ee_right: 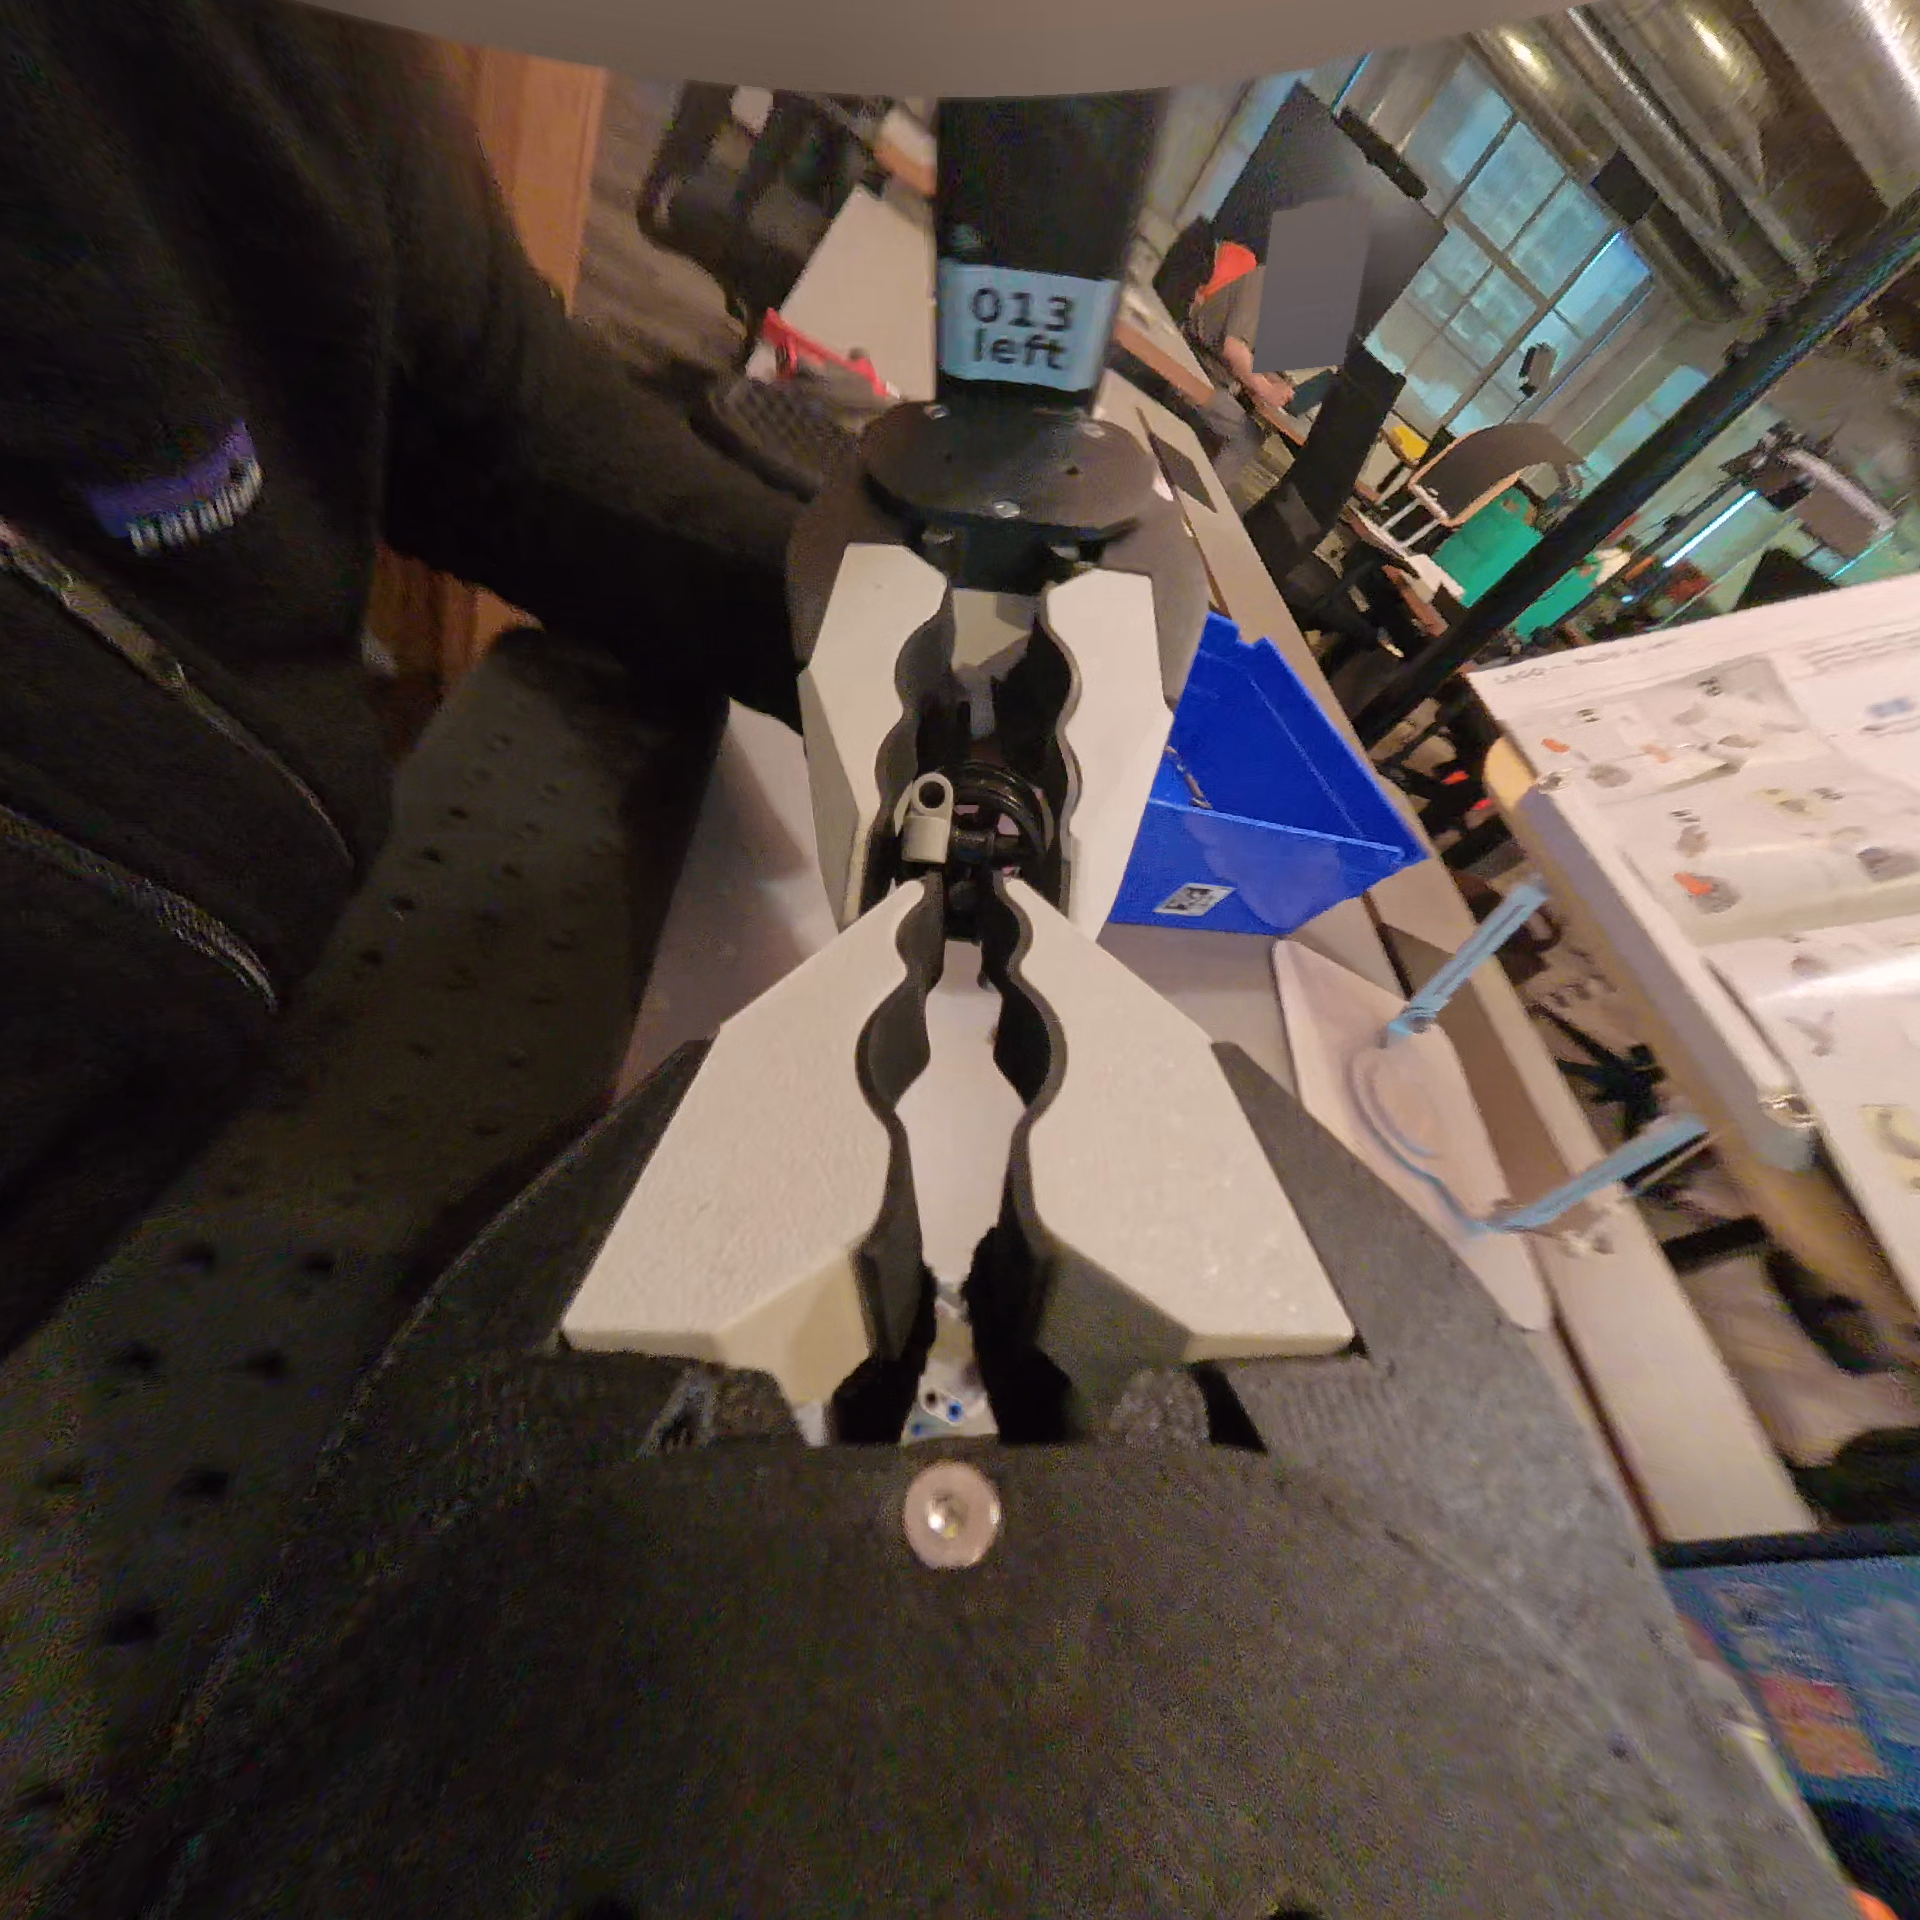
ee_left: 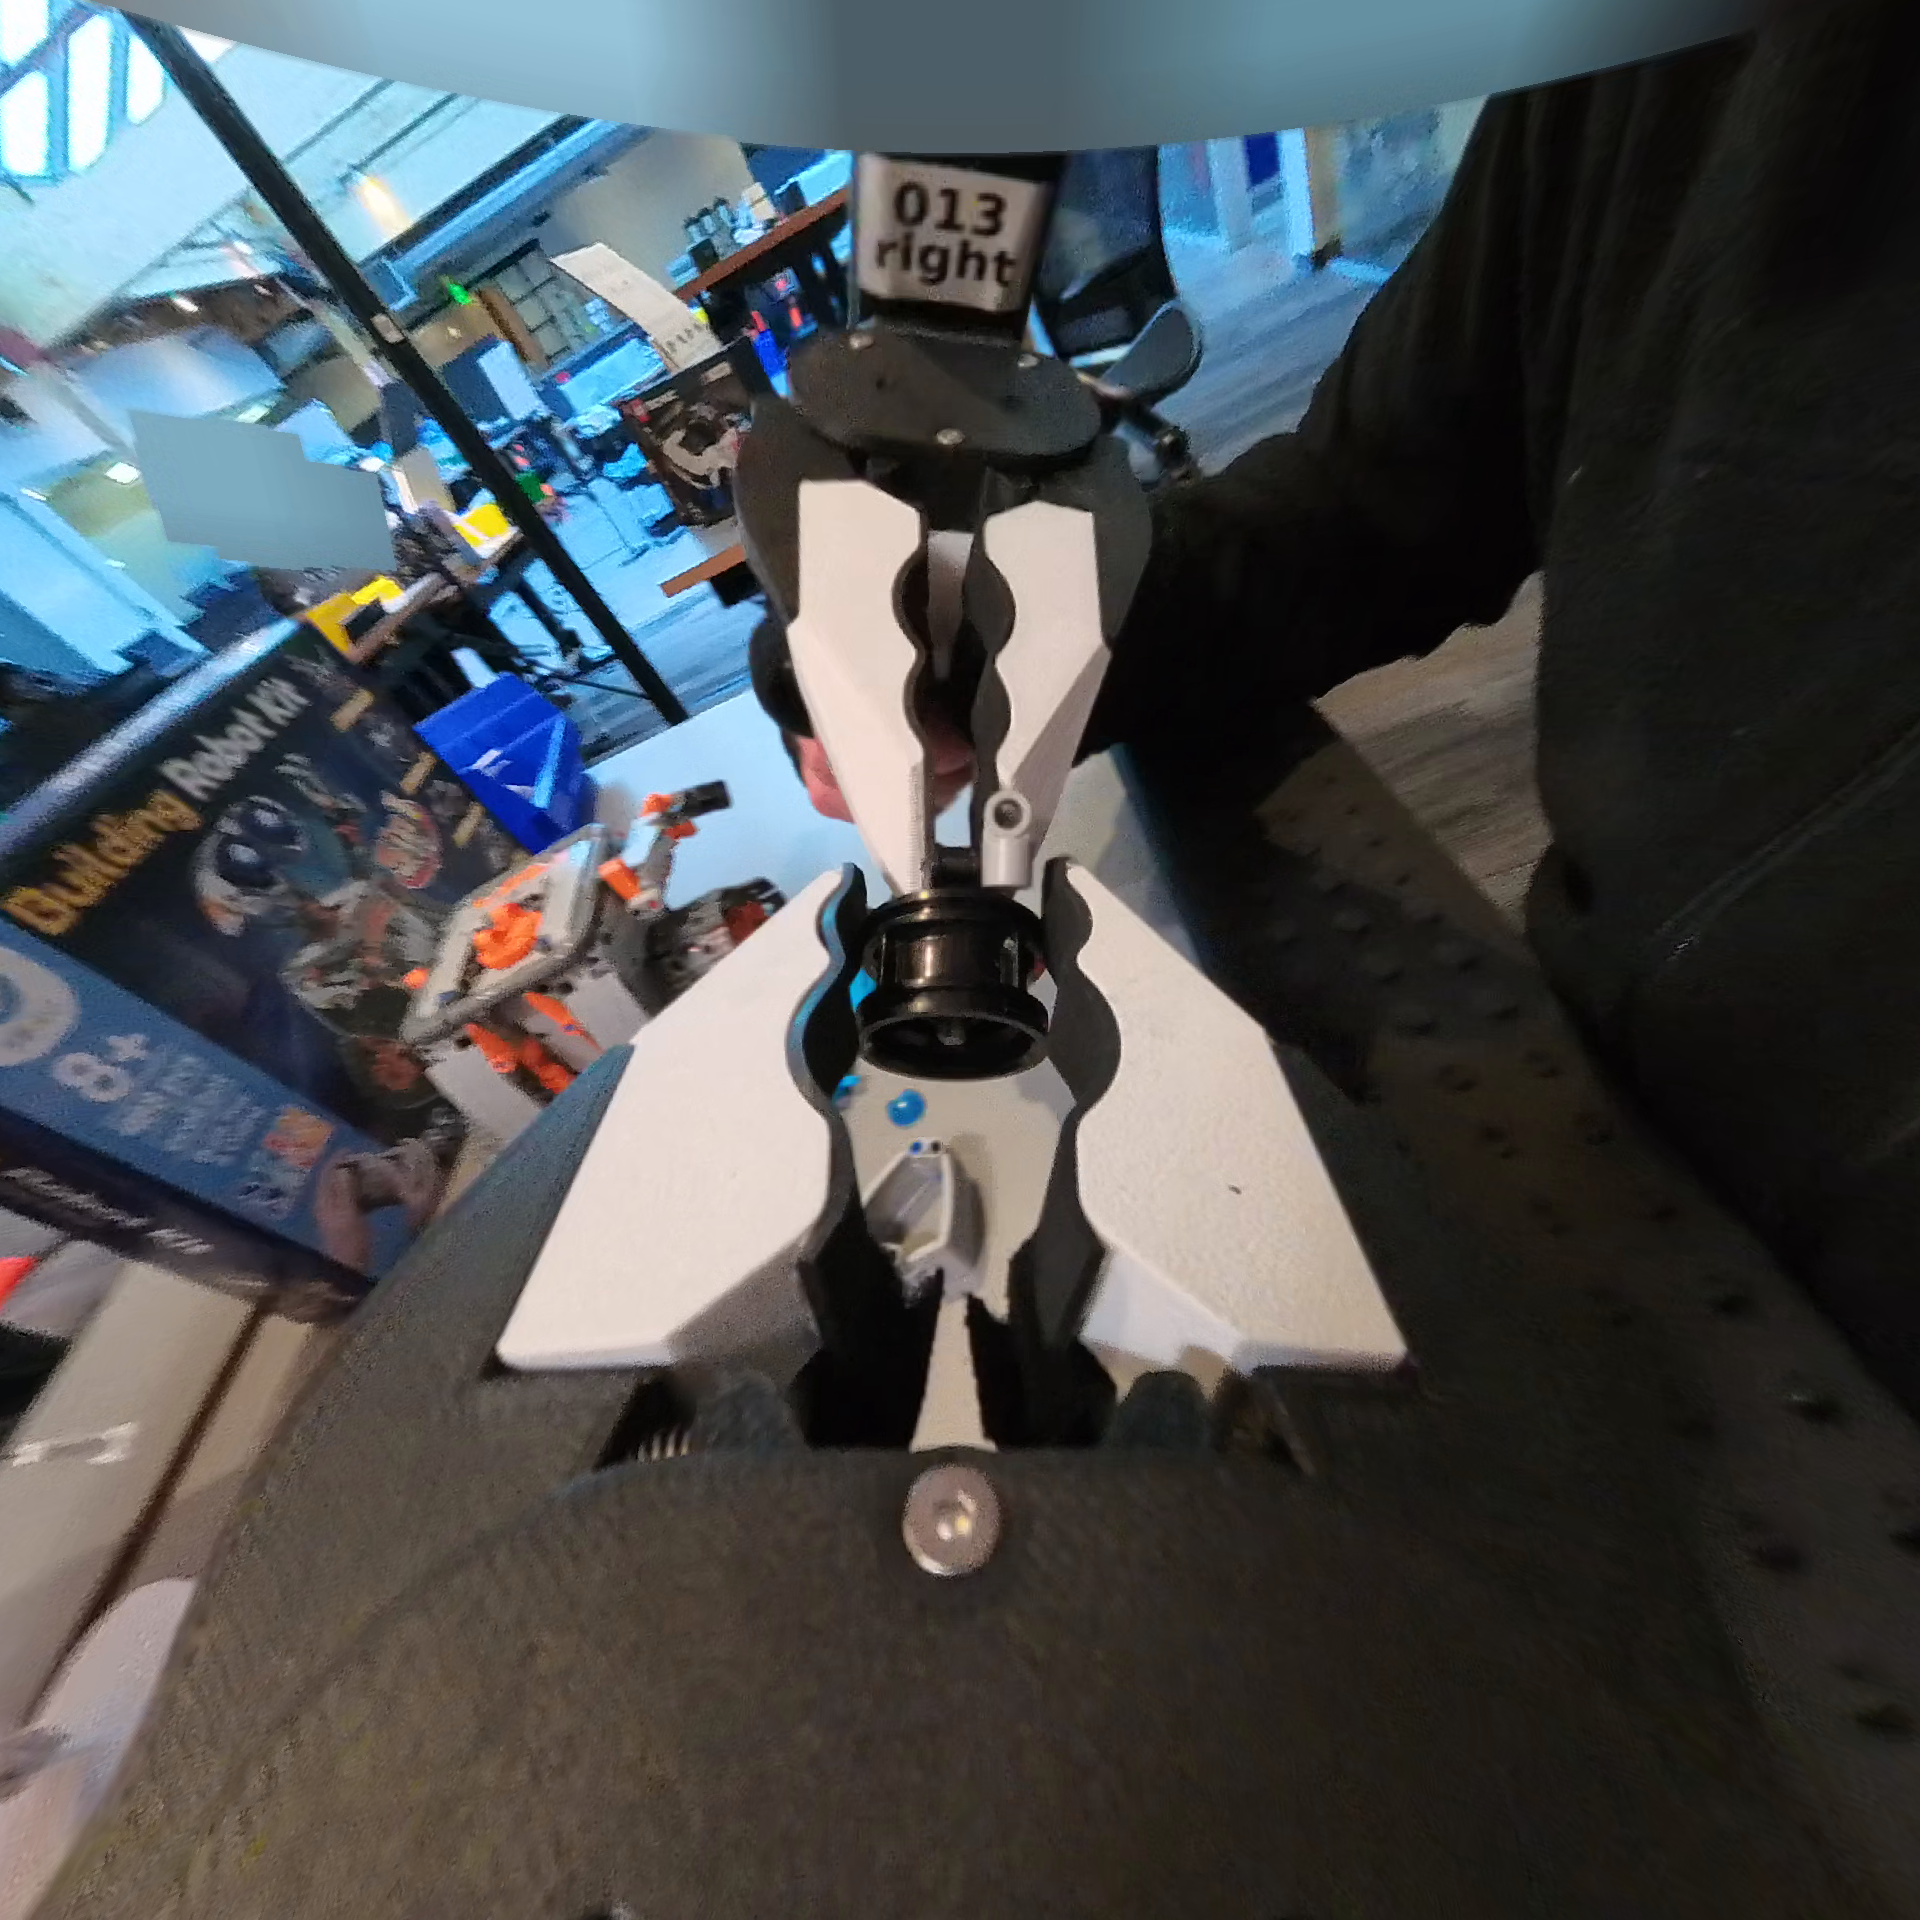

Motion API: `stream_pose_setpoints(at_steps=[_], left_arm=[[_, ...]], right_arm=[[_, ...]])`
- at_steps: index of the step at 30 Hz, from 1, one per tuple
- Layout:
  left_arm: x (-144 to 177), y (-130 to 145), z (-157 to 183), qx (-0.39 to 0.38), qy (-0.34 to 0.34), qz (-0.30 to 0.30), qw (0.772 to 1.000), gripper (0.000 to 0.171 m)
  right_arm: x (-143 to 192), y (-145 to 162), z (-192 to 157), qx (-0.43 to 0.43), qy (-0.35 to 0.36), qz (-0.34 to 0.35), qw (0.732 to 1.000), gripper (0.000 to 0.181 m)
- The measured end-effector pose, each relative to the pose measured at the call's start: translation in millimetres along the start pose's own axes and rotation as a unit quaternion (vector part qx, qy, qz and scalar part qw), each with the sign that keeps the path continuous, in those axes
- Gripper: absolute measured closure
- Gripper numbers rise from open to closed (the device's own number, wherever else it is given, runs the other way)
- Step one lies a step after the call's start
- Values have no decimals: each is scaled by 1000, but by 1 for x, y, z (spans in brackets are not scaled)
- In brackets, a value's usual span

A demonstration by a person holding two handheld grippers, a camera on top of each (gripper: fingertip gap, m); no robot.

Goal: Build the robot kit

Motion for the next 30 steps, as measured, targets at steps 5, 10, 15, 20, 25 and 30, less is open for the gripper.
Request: stream_pose_setpoints(at_steps=[5, 10, 15, 20, 25, 30], left_arm=[[2, 2, -6, -94, -48, -47, 993, 140], [1, 6, -9, -99, -55, -61, 992, 139], [9, 6, -21, -70, -67, -61, 993, 129], [7, 13, -23, -25, -57, -56, 997, 140], [6, 14, -32, 61, -68, -44, 995, 140], [8, 19, -39, 153, -64, -34, 986, 140]], right_arm=[[-3, 7, 9, -94, -13, 42, 995, 177], [-3, 17, 13, -99, -21, 41, 994, 176], [5, 19, 24, -143, -28, 74, 987, 177], [9, 20, 31, -194, -35, 101, 975, 176], [10, 28, 42, -294, -43, 133, 945, 176], [8, 36, 49, -376, -53, 160, 911, 176]])
Point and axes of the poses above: each gripper's, where its closed fingertips meet, x back along the fingers, y out of its underside, z = x × y across the jaws, the point moved 4 cm from there along x, back along the fingers, and after that the axes turned 9 degrees about z, right-handed, at the moved point
